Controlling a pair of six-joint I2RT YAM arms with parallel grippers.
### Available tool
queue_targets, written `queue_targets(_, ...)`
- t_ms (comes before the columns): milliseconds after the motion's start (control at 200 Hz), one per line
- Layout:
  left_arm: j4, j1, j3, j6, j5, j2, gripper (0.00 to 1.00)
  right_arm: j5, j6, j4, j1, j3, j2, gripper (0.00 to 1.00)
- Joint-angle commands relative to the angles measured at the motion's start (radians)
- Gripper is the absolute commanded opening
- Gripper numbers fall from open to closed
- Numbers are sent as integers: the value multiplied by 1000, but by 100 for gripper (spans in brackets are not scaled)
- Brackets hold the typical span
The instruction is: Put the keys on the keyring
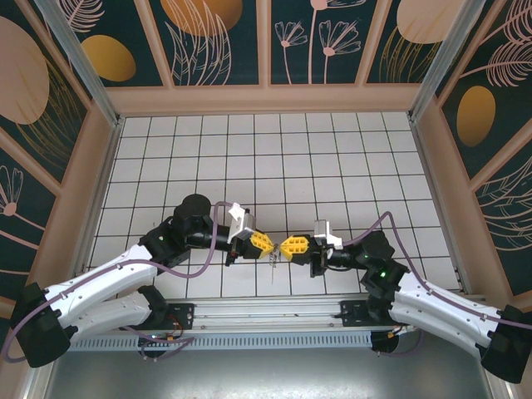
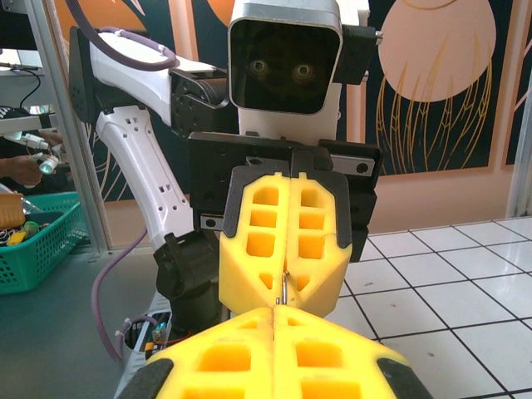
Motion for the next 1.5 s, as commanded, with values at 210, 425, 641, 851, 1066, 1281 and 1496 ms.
queue_targets(210, 31, 5, 13, 5, 1, 12, 0, -54, 18, 82, -3, 28, 15, 0)
queue_targets(425, 31, 5, 15, 6, 2, 12, 0, -65, 23, 96, -5, 28, 24, 0)
queue_targets(641, 28, 5, 20, 5, 3, 13, 0, -76, 28, 113, -6, 30, 39, 0)
queue_targets(851, 28, 5, 24, 8, 4, 18, 0, -84, 30, 120, -9, 31, 48, 0)
queue_targets(1066, 28, 5, 30, 8, 14, 26, 0, -90, 35, 130, -10, 31, 53, 0)
queue_targets(1281, 22, 4, 34, 12, 13, 30, 0, -96, 35, 136, -10, 33, 54, 0)
queue_targets(1496, -9, 5, 48, 25, 11, 57, 0, -100, 38, 143, -12, 35, 56, 0)
